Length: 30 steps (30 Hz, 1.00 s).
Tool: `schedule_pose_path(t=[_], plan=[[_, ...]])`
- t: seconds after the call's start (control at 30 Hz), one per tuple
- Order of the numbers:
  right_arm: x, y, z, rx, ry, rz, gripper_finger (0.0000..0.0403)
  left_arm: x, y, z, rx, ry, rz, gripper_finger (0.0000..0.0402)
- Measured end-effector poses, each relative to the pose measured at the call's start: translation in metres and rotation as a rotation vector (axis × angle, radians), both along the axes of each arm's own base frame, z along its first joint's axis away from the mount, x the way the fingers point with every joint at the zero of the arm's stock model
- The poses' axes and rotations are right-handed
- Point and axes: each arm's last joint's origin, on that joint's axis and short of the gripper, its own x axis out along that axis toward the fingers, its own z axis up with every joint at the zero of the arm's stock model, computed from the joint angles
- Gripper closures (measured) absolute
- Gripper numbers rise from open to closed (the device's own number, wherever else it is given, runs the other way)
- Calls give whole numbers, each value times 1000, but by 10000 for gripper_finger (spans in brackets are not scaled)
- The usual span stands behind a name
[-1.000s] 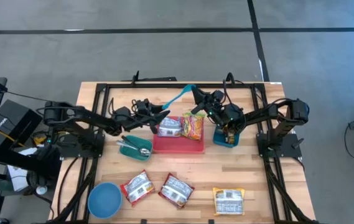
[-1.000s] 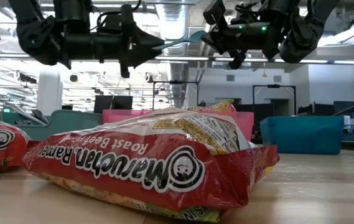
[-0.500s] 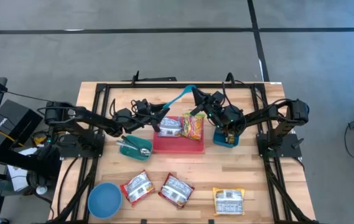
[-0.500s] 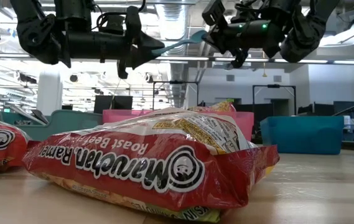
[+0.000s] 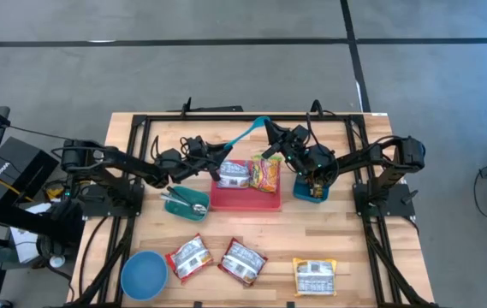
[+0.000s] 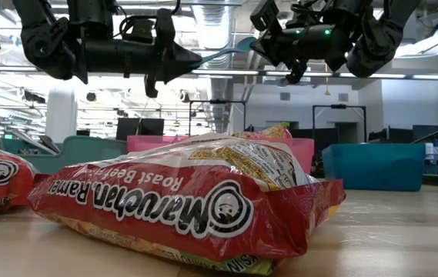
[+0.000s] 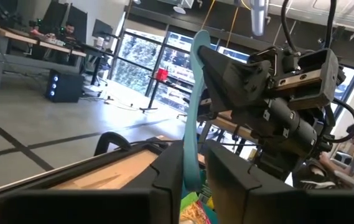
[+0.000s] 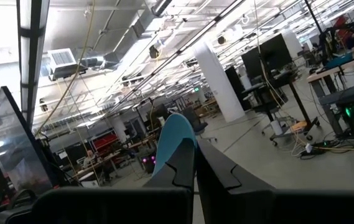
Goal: Pick & Place Food Item
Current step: Put the blue spoon into the green bin
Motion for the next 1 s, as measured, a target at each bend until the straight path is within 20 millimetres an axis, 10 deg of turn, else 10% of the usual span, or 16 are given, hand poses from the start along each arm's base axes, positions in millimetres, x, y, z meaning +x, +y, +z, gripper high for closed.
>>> schedule_pose_path(t=[1.0], plan=[[2, 0, -4, -12, 63, -3, 316, 0, 1, 0, 12, 7, 1, 391]])
